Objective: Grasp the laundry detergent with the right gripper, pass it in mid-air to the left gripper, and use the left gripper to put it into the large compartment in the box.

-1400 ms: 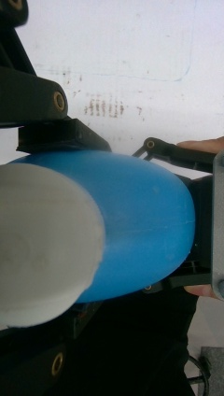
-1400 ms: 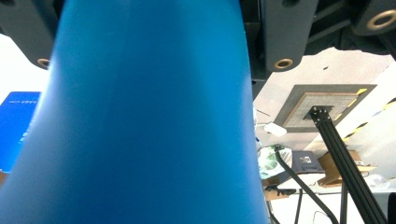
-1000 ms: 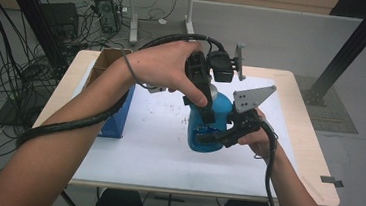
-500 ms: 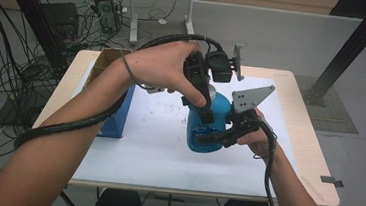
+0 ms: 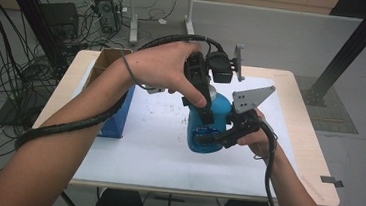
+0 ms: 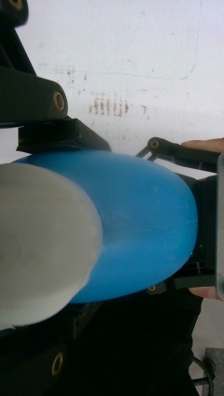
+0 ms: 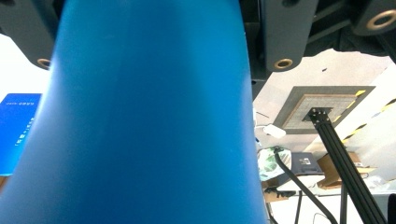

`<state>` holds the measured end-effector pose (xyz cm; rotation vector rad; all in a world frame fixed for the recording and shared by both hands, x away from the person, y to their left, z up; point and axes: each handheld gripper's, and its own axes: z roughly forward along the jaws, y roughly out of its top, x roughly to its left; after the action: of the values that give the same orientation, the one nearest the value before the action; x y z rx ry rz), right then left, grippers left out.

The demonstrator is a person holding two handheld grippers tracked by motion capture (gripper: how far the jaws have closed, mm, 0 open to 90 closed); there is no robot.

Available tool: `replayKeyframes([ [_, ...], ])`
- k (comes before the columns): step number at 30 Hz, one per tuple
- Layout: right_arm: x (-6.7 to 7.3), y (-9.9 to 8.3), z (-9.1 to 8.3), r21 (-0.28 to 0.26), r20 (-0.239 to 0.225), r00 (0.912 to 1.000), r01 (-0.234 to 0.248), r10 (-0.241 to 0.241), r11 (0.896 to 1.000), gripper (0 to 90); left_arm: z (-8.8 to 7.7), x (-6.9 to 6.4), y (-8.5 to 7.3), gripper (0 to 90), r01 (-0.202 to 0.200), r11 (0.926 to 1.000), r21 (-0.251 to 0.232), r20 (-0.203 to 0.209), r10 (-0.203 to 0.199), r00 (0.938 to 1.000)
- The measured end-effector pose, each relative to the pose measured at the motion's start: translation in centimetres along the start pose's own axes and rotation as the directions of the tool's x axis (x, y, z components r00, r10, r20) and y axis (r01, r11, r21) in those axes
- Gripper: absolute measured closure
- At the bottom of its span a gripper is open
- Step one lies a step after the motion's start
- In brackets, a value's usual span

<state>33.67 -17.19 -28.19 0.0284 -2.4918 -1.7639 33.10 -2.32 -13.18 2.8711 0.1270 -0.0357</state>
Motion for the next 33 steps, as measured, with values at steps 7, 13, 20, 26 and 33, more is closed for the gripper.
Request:
replayKeyframes([
  [7, -0.07, -0.01, 0.02, 0.004, -0.003, 1.0000, -0.001, 0.001, 1.000, 42.9, 0.01, 0.02, 0.04, 37.5, 0.006, 1.0000, 0.005, -0.001, -0.006, 1.0000],
  [13, -0.17, -0.03, 0.03, 0.000, -0.005, 1.0000, -0.002, 0.002, 1.000, 42.9, 0.02, 0.16, 0.07, 37.6, 0.010, 0.9999, 0.007, 0.002, -0.010, 1.0000],
  [20, -0.24, -0.14, 0.01, 0.003, -0.004, 1.0000, -0.002, 0.002, 1.000, 42.9, 0.12, 0.17, 0.06, 37.7, 0.007, 0.9999, 0.009, -0.002, -0.007, 1.0000],
  [26, -0.27, -0.22, 0.06, 0.001, -0.001, 1.0000, 0.000, 0.000, 1.000, 42.6, 0.18, 0.16, 0.15, 37.8, 0.010, 0.9997, 0.021, -0.007, -0.010, 0.9999],
  [33, -0.34, -0.25, 0.03, -0.014, 0.012, 0.9999, 0.005, -0.004, 1.000, 42.1, -0.02, 0.18, 0.30, 37.8, 0.005, 0.9999, 0.014, -0.019, -0.005, 0.9998],
])
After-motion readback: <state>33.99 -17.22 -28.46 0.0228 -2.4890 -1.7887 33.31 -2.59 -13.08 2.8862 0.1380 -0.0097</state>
